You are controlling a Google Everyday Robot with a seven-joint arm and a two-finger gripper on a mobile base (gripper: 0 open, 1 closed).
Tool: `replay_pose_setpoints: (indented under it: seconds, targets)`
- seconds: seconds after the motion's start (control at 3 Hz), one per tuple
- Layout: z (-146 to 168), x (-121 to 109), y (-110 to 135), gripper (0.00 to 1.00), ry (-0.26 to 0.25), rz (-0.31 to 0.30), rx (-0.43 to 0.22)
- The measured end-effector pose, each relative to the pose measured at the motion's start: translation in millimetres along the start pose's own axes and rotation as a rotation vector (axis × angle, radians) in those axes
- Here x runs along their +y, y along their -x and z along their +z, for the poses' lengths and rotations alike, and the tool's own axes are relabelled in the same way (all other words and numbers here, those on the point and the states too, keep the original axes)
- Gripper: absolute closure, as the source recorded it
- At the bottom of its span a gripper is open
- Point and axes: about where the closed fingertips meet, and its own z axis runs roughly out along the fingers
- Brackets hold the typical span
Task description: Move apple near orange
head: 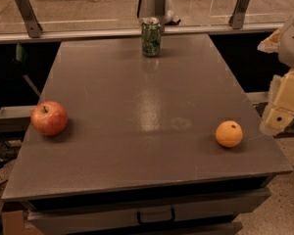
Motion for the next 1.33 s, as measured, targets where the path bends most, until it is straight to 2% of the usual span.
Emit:
replay_pose_setpoints:
  seconds: [0.33,0.67,1.0,1.33]
  targets:
    - [0.1,0.0,0.4,0.0,0.0,0.0,-0.001]
    - [10.0,0.1,22.0,0.0,0.022,-0.031,-0.036]
    - [50.3,8.7,95.5,0.0,0.107,-0.126,-0.161]
    - [77.4,17.8,156.3,0.0,0.175,-0.188,-0.269]
